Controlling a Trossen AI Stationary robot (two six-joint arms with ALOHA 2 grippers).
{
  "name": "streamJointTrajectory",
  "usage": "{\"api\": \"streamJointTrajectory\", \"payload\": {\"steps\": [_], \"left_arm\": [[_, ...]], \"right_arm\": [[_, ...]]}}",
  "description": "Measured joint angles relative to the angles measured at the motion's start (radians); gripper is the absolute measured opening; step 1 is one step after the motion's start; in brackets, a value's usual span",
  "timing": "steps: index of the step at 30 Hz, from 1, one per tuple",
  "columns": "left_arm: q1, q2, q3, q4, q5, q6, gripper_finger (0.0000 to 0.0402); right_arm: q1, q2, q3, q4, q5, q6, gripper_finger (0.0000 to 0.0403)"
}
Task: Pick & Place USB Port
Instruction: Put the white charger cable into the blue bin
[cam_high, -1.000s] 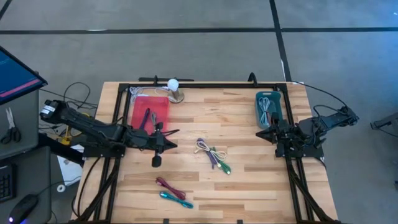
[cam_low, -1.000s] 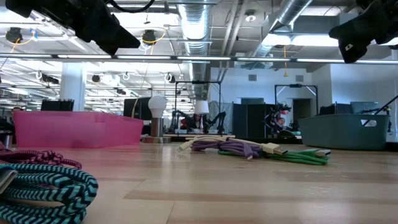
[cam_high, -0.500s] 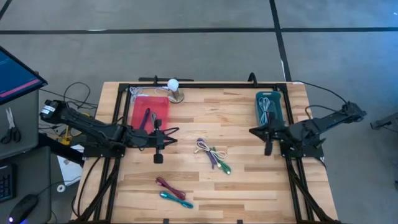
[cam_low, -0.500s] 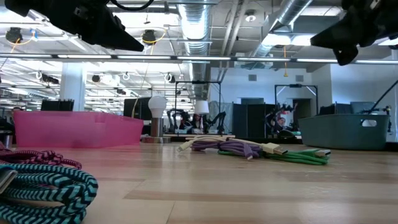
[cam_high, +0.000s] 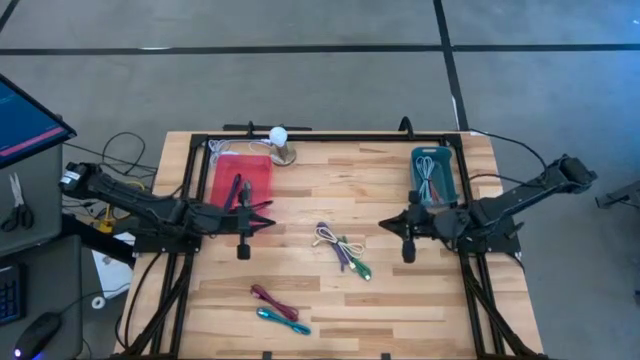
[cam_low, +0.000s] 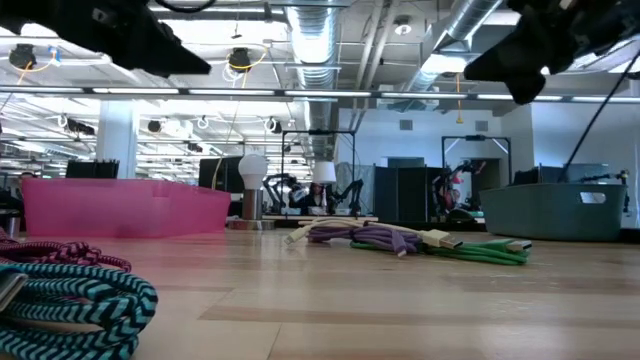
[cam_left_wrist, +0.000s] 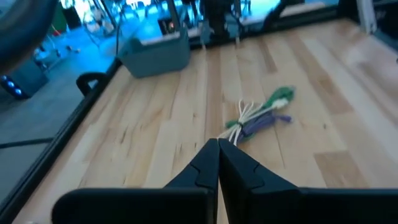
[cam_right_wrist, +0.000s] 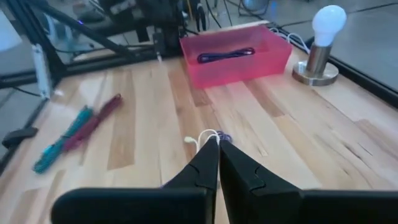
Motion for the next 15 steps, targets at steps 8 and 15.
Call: {"api": "streamJointTrajectory", "payload": {"steps": [8,15], "left_arm": [[0.001,-0.158,-0.083,0.001,0.0,0.003,0.001],[0.001,-0.189,-0.086,0.004,0.0,0.003,0.0011]], "right_arm": [[-0.066,0.216,0.151,-0.123,-0.05,0.004,0.0008],[-0.11,0.419,0.267,-0.194,-0.057,0.004,0.0036]]}}
